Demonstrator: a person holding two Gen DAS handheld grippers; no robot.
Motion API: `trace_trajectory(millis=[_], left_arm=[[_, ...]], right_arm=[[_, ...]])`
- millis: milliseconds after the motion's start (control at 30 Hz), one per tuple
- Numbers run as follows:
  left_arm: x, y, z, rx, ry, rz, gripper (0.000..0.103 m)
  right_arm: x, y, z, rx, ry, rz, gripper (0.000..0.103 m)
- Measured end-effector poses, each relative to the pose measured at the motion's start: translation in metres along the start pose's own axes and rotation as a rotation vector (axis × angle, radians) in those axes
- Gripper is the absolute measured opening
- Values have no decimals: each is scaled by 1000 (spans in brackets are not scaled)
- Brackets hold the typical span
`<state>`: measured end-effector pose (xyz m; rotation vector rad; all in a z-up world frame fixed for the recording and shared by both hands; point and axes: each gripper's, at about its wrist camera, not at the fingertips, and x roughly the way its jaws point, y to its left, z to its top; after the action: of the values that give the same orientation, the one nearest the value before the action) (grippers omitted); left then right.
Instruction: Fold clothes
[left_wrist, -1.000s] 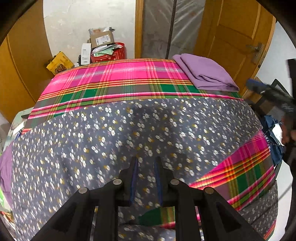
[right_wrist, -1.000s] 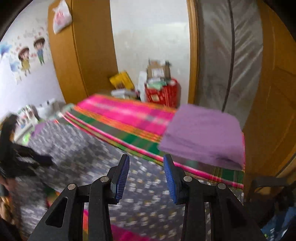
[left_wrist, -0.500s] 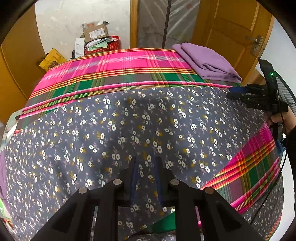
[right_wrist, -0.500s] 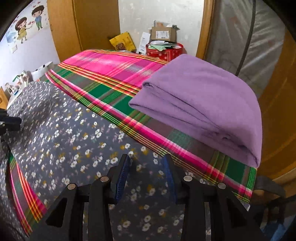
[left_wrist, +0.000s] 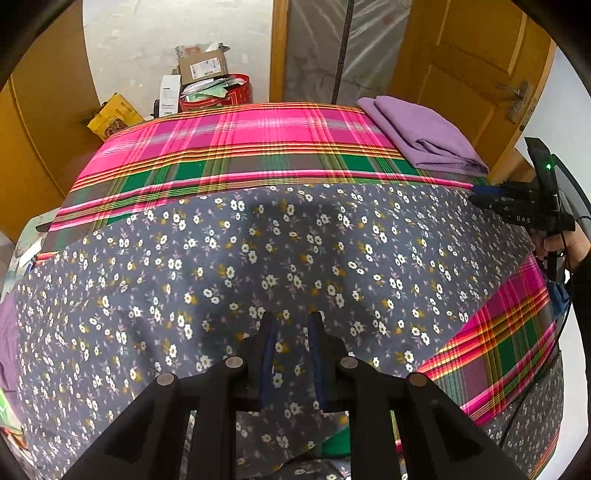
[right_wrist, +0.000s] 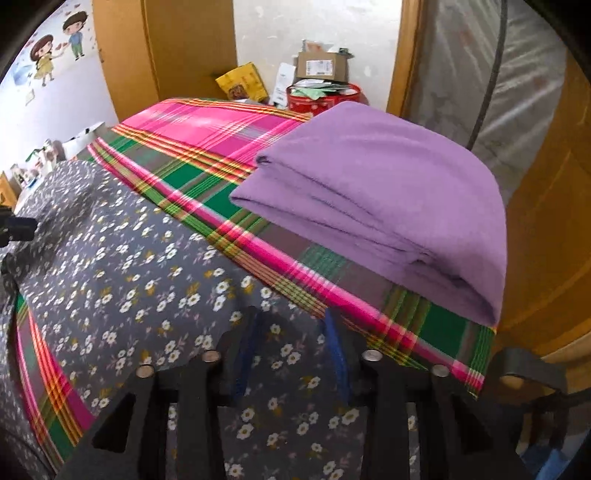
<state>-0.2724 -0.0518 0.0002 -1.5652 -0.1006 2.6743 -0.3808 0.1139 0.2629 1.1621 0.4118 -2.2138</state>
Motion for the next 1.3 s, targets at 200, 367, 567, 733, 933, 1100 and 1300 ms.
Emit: trace_trajectory(millis=[200, 367, 567, 733, 933, 1100, 1300], left_arm=[[-8, 8, 1, -15, -16, 4, 17], [-19, 25, 1, -35, -44, 14, 17], [-42, 63, -5, -96, -93, 30, 17], [-62, 96, -15, -168, -126, 93, 17], [-85, 97, -33, -169, -172, 167, 17], [-102, 90, -43, -139, -214, 216, 17], [-121, 92, -53, -114, -257, 280, 17]], right_arm=[[4, 8, 6, -33, -1, -60, 5], [3, 8, 5, -12, -17, -91, 6], [-18, 15, 10, 23, -46, -125, 15], [-51, 38, 15, 94, -130, -55, 21], [-58, 114, 17, 20, -153, 62, 22], [-57, 176, 24, -64, -154, 117, 22], [-61, 210, 45, -106, -176, 131, 22]])
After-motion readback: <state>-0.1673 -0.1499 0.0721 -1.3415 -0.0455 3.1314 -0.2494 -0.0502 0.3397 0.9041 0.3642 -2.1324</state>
